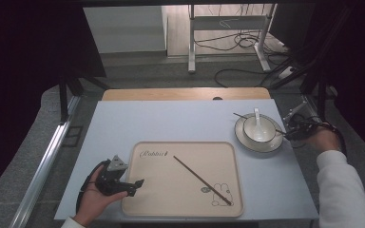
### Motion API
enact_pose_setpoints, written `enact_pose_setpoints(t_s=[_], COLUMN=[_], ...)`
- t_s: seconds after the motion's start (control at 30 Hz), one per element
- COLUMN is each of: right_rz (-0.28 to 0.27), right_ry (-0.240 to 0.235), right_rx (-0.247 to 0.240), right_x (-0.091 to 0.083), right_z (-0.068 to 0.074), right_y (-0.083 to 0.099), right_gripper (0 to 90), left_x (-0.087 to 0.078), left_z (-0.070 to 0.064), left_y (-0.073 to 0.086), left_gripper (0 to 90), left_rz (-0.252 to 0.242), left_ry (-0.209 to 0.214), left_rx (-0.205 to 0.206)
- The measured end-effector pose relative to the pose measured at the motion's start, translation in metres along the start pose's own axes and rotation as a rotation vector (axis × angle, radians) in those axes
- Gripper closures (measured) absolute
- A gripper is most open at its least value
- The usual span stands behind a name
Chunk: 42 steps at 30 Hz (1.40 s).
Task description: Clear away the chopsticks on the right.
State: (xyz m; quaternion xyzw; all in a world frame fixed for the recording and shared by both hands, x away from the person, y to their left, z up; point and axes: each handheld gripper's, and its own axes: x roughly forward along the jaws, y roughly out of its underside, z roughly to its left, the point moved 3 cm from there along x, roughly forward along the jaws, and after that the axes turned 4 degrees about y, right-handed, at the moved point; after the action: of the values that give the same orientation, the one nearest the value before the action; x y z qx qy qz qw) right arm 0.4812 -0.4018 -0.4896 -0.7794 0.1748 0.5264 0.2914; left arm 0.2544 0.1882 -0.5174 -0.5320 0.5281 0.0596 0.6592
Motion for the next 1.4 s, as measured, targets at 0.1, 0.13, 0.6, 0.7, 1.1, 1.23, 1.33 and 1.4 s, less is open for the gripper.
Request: enact_pose_setpoints(t_s=[0.1,0.13,0.6,0.7,1.1,1.23,1.33,1.4], right_rz=[-0.004,-0.005,-0.182,-0.226,-0.299,-0.258,-0.197,-0.162], right_ry=[-0.009,-0.012,-0.007,-0.015,-0.203,-0.26,-0.285,-0.289], right_rx=[0.009,0.013,0.288,0.308,0.177,0.079,0.023,-0.005], right_x=[-0.003,-0.004,-0.064,-0.082,-0.116,-0.107,-0.095,-0.087], right_z=[0.001,0.001,-0.003,0.005,0.148,0.206,0.243,0.259], right_y=[0.001,0.001,0.003,-0.001,-0.042,-0.046,-0.047,-0.047], right_gripper=[80.6,81.9,84.1,84.1,84.0,83.8,83.8,83.7], left_x=[0.0,-0.001,-0.003,-0.003,-0.004,-0.005,-0.005,-0.005], left_z=[0.0,0.0,0.0,-0.001,-0.002,-0.001,-0.002,-0.002], left_y=[0.0,0.0,-0.001,-0.001,-0.002,-0.002,-0.003,-0.003], left_gripper=[16.2,16.2,16.2,16.2,16.2,16.2,16.2,16.2], left_rz=[-0.002,-0.003,-0.015,-0.015,-0.021,-0.024,-0.024,-0.025], left_ry=[0.001,0.001,0.011,0.013,0.014,0.011,0.012,0.011], left_rx=[0.001,0.001,0.008,0.011,0.015,0.014,0.017,0.019])
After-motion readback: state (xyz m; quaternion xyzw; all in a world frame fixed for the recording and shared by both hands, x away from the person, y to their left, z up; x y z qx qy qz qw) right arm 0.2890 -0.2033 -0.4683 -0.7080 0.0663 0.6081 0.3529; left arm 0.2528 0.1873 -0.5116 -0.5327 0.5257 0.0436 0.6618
